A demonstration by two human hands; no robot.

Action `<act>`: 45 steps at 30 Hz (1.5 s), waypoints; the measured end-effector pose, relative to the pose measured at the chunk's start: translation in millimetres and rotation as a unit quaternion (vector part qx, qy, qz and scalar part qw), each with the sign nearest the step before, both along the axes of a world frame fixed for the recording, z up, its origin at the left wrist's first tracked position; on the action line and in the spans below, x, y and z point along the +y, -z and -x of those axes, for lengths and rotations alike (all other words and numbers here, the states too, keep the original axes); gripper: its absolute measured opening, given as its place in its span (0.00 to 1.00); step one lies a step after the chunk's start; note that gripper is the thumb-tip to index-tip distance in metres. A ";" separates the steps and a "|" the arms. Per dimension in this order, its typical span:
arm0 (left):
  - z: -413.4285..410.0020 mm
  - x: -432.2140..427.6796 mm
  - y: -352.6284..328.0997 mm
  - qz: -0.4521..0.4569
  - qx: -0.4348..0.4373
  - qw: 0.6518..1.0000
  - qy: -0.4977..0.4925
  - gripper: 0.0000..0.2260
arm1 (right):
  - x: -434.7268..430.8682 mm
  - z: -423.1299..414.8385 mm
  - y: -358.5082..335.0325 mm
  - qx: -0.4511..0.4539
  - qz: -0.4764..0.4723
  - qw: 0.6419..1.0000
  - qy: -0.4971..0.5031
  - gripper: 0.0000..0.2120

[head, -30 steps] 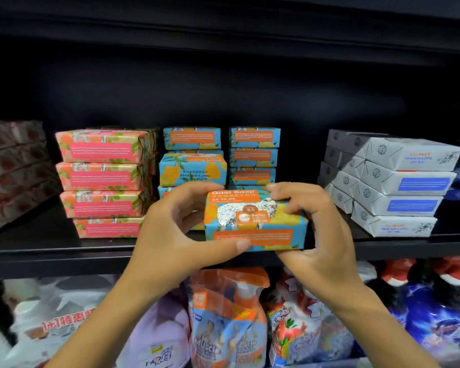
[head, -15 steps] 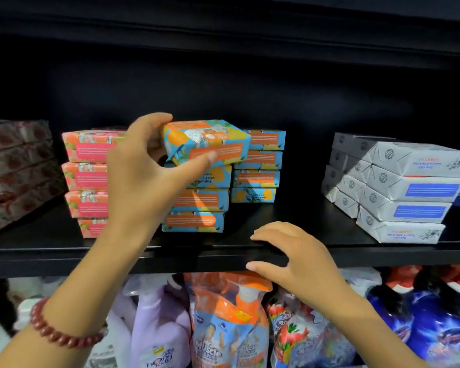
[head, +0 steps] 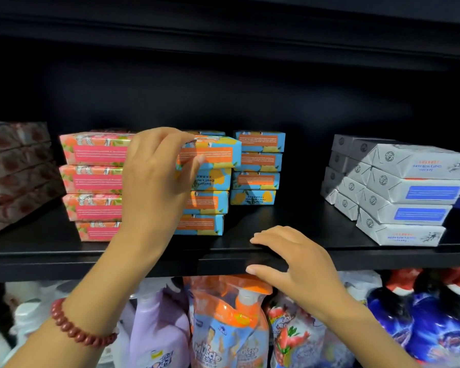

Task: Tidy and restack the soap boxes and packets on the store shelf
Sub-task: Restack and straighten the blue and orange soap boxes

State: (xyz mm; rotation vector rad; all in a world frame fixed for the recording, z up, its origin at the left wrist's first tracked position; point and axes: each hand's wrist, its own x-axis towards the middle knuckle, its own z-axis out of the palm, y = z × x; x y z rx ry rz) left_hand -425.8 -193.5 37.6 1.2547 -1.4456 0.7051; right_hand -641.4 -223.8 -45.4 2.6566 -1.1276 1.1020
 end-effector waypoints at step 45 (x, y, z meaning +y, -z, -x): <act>9.9 10.6 80.0 -0.175 -0.052 0.981 0.061 0.15 | -79.1 -32.0 -88.4 -0.010 0.252 0.951 0.178 0.13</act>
